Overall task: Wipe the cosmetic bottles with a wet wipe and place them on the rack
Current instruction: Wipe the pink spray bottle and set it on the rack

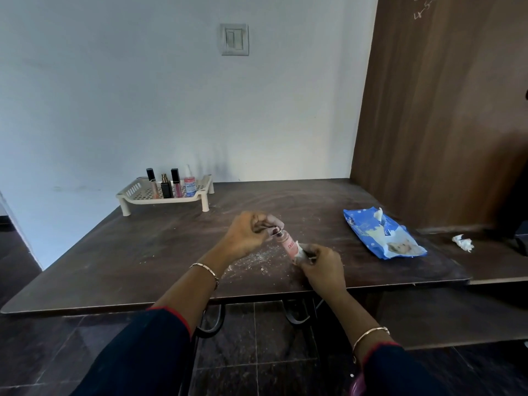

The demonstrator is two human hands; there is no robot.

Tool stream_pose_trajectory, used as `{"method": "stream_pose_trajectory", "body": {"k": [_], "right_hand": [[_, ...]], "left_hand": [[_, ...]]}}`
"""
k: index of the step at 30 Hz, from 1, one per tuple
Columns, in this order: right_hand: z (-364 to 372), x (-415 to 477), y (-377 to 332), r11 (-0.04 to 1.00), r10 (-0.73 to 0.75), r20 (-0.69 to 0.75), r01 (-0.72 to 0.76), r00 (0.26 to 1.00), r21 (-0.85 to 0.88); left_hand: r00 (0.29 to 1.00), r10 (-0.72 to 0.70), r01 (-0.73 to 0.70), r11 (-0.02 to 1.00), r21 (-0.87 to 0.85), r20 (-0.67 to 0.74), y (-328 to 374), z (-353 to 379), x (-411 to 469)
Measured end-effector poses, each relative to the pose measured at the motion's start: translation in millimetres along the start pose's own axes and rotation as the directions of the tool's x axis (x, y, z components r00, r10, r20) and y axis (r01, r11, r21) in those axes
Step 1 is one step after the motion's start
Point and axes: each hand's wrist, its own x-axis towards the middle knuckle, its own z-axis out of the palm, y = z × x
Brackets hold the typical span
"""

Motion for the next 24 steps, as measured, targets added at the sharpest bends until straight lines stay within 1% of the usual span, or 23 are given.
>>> {"method": "stream_pose_trajectory", "body": {"k": [2, 4, 7, 9, 11, 13, 15, 17, 19, 21, 22, 24], "right_hand": [[-4, 4, -5, 0.999, -0.035, 0.035, 0.035, 0.999, -0.017], [-4, 8, -14, 0.996, -0.094, 0.033, 0.093, 0.995, 0.008], [1, 13, -26, 0.979, -0.166, -0.046, 0.17, 0.985, 0.115], [3, 14, -30, 0.965, -0.217, -0.087, 0.228, 0.972, 0.131], [4, 13, -28, 0.962, -0.249, -0.065, 0.255, 0.966, 0.102], [5, 12, -21, 0.964, -0.254, 0.006, 0.253, 0.967, 0.08], [6, 9, -17, 0.972, -0.193, 0.084, 0.179, 0.978, 0.156], [2, 1, -17, 0.947, -0.123, 0.178, 0.062, 0.976, 0.314], [-2, -6, -21, 0.852, -0.084, 0.256, -0.064, 0.963, 0.52], [-4, -11, -20, 0.707, -0.064, 0.308, -0.175, 0.949, 0.685], [-4, -13, -22, 0.631, -0.062, 0.322, -0.213, 0.945, 0.746], [-3, -16, -25, 0.549, -0.054, 0.326, -0.244, 0.944, 0.799]], "left_hand": [[1.0, 0.007, -0.007, 1.0, -0.027, -0.015, -2, 3, -2], [0.999, 0.027, -0.03, 0.998, -0.058, -0.041, -3, 8, -3], [0.992, 0.075, -0.083, 0.993, -0.08, -0.101, -3, 16, -4], [0.988, 0.067, -0.088, 0.985, -0.147, -0.138, -1, 18, -4], [0.984, 0.071, -0.103, 0.975, -0.197, -0.16, 0, 18, -6], [0.978, 0.085, -0.129, 0.965, -0.23, -0.191, 1, 15, -8], [0.974, 0.048, -0.123, 0.932, -0.341, -0.221, 2, 9, -9], [0.97, -0.014, -0.1, 0.888, -0.449, -0.244, 2, 1, -10], [0.965, -0.046, -0.105, 0.834, -0.541, -0.259, 1, -4, -14], [0.958, -0.07, -0.137, 0.74, -0.658, -0.279, -2, -5, -21], [0.953, -0.085, -0.154, 0.691, -0.706, -0.291, -4, -5, -25], [0.944, -0.098, -0.192, 0.613, -0.766, -0.315, -9, -5, -31]]}}
